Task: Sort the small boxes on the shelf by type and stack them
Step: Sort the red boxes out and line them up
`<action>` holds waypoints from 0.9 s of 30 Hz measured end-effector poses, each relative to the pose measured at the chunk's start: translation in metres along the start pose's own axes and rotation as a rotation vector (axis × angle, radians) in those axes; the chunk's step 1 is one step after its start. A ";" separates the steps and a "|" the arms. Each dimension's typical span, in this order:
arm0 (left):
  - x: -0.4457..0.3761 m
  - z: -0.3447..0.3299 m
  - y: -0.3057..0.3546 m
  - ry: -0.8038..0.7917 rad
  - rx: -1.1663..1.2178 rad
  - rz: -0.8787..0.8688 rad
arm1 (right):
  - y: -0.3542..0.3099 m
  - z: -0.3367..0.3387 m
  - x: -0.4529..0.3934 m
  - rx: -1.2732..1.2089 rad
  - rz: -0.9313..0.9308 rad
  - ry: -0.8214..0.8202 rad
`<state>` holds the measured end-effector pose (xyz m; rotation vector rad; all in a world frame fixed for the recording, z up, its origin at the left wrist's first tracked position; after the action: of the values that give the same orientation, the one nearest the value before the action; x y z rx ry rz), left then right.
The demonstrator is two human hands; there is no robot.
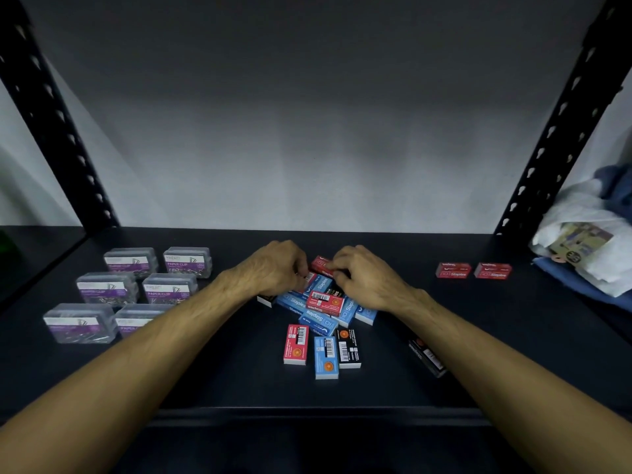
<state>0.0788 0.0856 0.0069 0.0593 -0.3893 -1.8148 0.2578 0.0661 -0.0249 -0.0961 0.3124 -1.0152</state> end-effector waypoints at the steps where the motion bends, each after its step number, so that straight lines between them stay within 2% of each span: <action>1: 0.000 0.000 0.001 -0.003 0.002 0.019 | 0.000 0.000 0.000 0.000 0.000 0.002; 6: 0.000 0.000 0.007 0.025 -0.058 0.053 | 0.000 0.000 -0.003 -0.004 0.000 0.027; 12: 0.002 0.000 0.016 0.100 -0.247 0.014 | 0.000 -0.003 -0.006 -0.011 -0.013 0.076; 18: 0.004 -0.002 0.012 0.038 -0.242 -0.035 | 0.003 -0.002 -0.010 -0.082 -0.052 0.073; 27: 0.003 -0.008 -0.003 0.091 -0.180 -0.133 | 0.005 -0.001 -0.006 -0.154 -0.118 0.091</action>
<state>0.0770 0.0819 -0.0006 0.0429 -0.1592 -1.9640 0.2587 0.0735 -0.0254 -0.2100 0.4724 -1.1132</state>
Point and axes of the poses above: each hand's wrist, its own x-axis away from the middle knuckle, its own z-axis out of the back of the hand, y = z × x, the point moved 2 cm from there along -x, towards the middle knuckle, and after that the axes turned 10 degrees about z, right-handed, at the moved point
